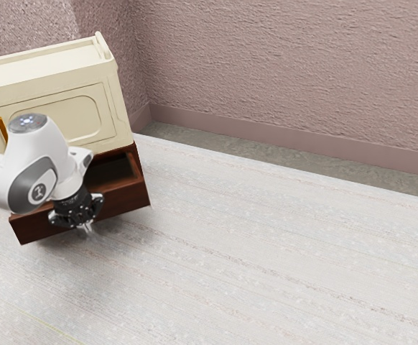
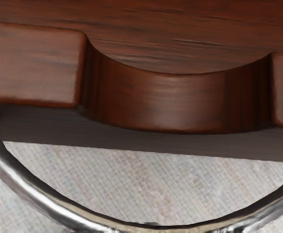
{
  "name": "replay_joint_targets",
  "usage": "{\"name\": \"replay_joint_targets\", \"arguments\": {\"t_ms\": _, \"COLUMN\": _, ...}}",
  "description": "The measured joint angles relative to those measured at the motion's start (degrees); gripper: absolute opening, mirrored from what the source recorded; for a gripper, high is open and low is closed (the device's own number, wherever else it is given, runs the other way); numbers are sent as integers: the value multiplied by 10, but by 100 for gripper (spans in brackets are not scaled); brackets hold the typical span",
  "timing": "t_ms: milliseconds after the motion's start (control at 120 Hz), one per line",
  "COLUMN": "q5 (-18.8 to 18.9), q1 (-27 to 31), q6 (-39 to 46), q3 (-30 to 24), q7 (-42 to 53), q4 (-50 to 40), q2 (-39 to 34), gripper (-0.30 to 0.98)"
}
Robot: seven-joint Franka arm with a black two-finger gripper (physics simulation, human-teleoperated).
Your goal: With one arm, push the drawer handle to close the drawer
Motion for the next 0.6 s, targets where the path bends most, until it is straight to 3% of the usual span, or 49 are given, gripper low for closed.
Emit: {"name": "replay_joint_targets", "arguments": {"t_ms": 600, "q5": 37, "q1": 17, "q6": 5, "q3": 37, "q7": 30, "q4": 73, "q2": 54, "gripper": -10}}
